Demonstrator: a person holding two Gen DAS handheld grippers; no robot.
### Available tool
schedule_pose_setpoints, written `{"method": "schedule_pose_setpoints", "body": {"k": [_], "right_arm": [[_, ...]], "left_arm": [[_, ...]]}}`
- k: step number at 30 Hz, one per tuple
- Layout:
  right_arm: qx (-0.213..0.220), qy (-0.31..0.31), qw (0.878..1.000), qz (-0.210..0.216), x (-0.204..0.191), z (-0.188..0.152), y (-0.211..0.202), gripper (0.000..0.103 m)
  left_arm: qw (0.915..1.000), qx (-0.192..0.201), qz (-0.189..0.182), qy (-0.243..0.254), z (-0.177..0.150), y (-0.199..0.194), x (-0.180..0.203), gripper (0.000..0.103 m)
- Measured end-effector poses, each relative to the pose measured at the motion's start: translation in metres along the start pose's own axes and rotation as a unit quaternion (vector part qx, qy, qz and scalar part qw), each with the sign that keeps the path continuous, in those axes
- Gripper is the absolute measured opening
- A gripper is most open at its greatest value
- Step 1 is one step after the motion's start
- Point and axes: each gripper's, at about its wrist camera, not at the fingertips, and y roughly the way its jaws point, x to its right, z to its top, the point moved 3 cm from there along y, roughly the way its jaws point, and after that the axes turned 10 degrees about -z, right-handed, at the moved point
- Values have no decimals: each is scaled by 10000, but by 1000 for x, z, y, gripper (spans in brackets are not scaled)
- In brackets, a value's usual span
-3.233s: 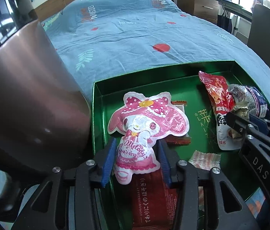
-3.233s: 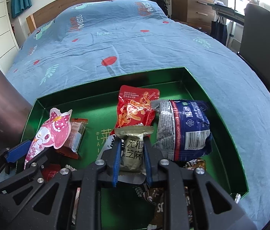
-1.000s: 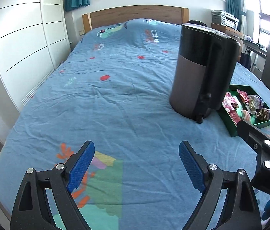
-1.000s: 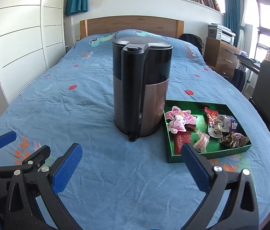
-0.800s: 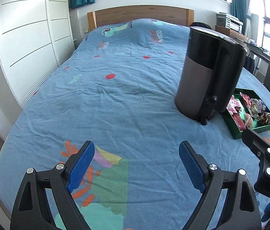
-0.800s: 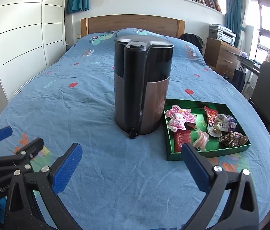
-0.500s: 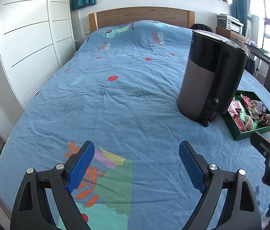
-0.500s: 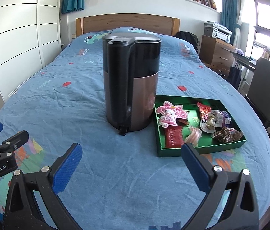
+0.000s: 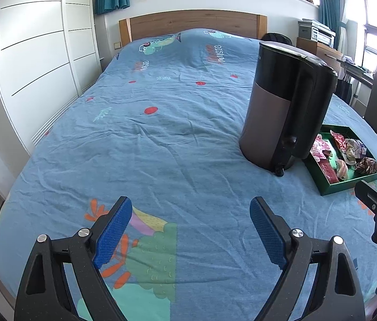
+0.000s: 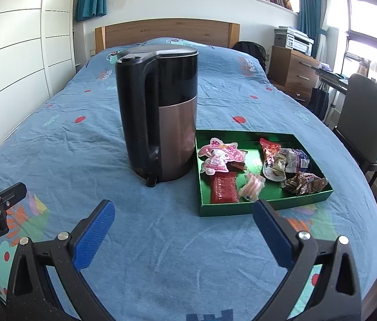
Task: Organize snacks
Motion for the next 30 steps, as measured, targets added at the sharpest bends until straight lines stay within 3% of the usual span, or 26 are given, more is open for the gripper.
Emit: {"method": "schedule_pose_setpoints", "body": {"k": [30], "right_arm": [[7, 146, 9999, -47, 24, -5, 1, 103]], "left_arm": [[9995, -122, -220, 174, -4, 2, 29, 87]]}}
